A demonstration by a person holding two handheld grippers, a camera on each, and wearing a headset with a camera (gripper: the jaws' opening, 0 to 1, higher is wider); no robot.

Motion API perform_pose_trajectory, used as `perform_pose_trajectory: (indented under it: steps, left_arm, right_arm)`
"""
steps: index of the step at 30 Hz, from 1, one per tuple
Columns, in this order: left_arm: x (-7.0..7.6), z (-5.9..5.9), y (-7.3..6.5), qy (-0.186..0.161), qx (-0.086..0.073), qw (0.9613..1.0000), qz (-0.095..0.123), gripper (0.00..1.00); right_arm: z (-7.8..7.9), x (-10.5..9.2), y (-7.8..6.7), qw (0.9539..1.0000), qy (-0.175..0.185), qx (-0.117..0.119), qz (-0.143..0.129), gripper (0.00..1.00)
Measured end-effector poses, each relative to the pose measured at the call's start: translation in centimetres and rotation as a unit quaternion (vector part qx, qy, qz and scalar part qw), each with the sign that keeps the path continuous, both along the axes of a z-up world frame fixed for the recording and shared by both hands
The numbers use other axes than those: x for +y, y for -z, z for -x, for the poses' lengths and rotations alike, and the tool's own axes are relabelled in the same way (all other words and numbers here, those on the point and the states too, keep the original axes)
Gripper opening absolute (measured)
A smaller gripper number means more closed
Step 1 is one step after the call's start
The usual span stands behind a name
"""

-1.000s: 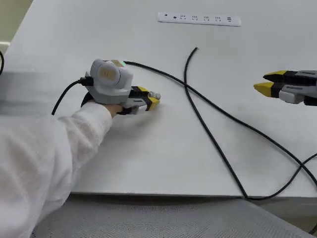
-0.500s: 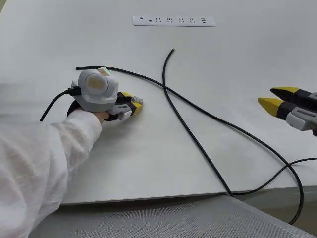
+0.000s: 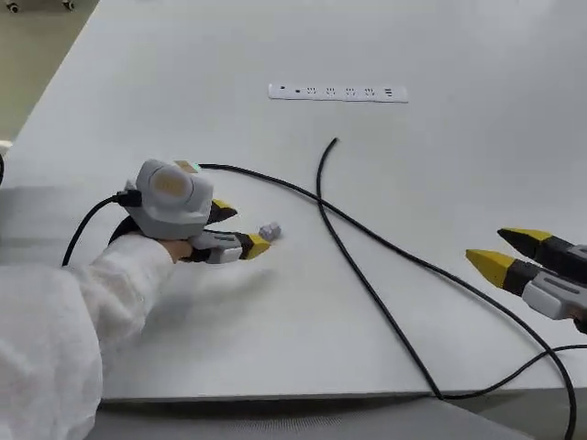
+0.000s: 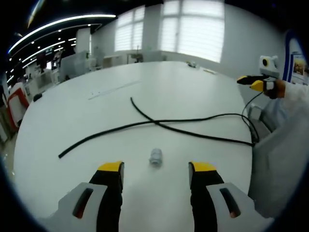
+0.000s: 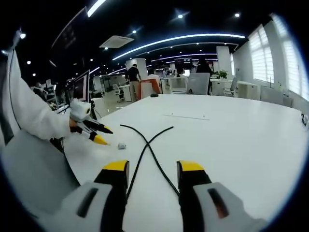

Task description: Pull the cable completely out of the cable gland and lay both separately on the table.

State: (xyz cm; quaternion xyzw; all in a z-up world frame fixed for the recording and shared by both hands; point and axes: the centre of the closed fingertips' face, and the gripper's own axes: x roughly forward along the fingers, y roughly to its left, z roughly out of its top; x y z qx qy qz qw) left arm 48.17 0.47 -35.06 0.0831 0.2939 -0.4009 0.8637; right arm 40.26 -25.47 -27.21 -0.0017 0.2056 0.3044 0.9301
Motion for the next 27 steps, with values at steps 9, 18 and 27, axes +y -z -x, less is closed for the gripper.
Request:
perform_pose_trajectory:
  steps: [9,18,27]
  left_arm:
    - [6.1,5.1,-9.0,-0.044,-0.017,0.9987,0.021,0.88]
    - [11.8,10.5,-10.6,-0.140,0.009,0.9895,0.034,0.99]
    - [12.8,12.4,-9.8,-0.170,0.029,0.9841,0.043,0.99]
  right_arm:
    - [1.2,0.9,0.1,0.9990,-0.023,0.037,0.011,0.60]
    - [3.4,1.9,-0.2,0.9948,-0.060,0.081,0.019,0.72]
    - [4.6,1.6,1.2,0.9913,-0.060,0.111,0.036,0.79]
